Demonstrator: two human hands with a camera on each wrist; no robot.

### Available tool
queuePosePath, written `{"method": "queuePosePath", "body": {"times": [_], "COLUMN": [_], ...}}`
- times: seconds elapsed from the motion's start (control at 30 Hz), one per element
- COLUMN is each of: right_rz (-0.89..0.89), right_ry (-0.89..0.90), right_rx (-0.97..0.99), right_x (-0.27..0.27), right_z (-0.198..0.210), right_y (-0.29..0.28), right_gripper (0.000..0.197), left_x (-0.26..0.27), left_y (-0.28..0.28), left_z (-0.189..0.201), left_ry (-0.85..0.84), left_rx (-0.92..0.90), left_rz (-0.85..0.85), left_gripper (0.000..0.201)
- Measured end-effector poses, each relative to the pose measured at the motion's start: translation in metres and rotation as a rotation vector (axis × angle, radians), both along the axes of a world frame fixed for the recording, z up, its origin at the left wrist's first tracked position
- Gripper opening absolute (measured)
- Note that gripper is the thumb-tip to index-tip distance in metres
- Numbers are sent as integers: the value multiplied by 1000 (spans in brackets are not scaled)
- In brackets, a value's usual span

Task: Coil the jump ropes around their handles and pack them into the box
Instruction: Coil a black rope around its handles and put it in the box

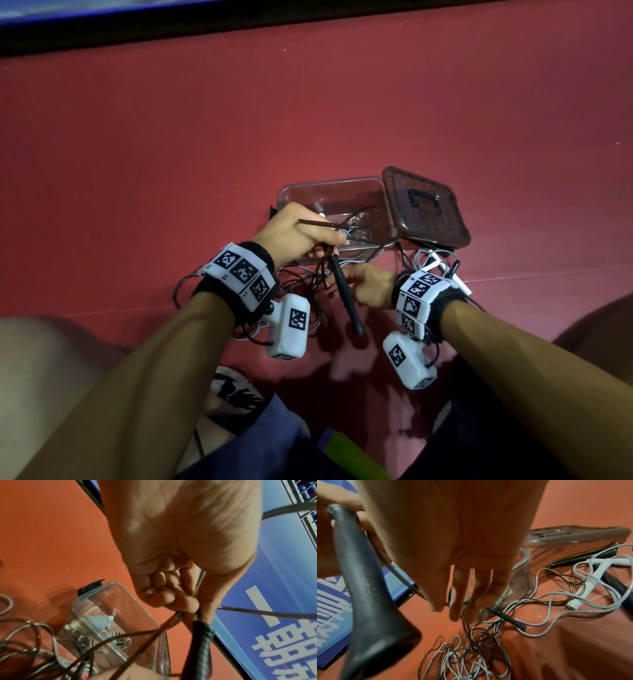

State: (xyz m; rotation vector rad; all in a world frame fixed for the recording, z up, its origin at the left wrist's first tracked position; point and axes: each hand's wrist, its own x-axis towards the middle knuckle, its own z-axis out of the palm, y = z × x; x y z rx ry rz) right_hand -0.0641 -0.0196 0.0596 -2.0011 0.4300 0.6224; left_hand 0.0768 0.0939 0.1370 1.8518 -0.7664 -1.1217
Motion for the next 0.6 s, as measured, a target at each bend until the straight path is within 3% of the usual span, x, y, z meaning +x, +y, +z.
{"method": "queuePosePath", "body": {"times": [0.13,0.3,0.43,0.6], "right_rz": [-59,-173,-282,-310], "right_ry": [-23,-92,-111,-185], "right_rx": [-42,-84,-95,-128], "right_x": [-2,-7,-8,-3], "right_z": [-3,-8,-3,13], "right_y": [-3,-10,-16,-27], "right_gripper": [36,16,21,26], "left_x": [2,6,10,15], "left_y": [1,2,3,11], "left_z": [0,1,-4,-11], "left_ry": [9,-27,-136,-263], "left_rx": [-17,-13,3,73], "left_rz": [6,53,80,60], "left_gripper": [19,18,10,24]}}
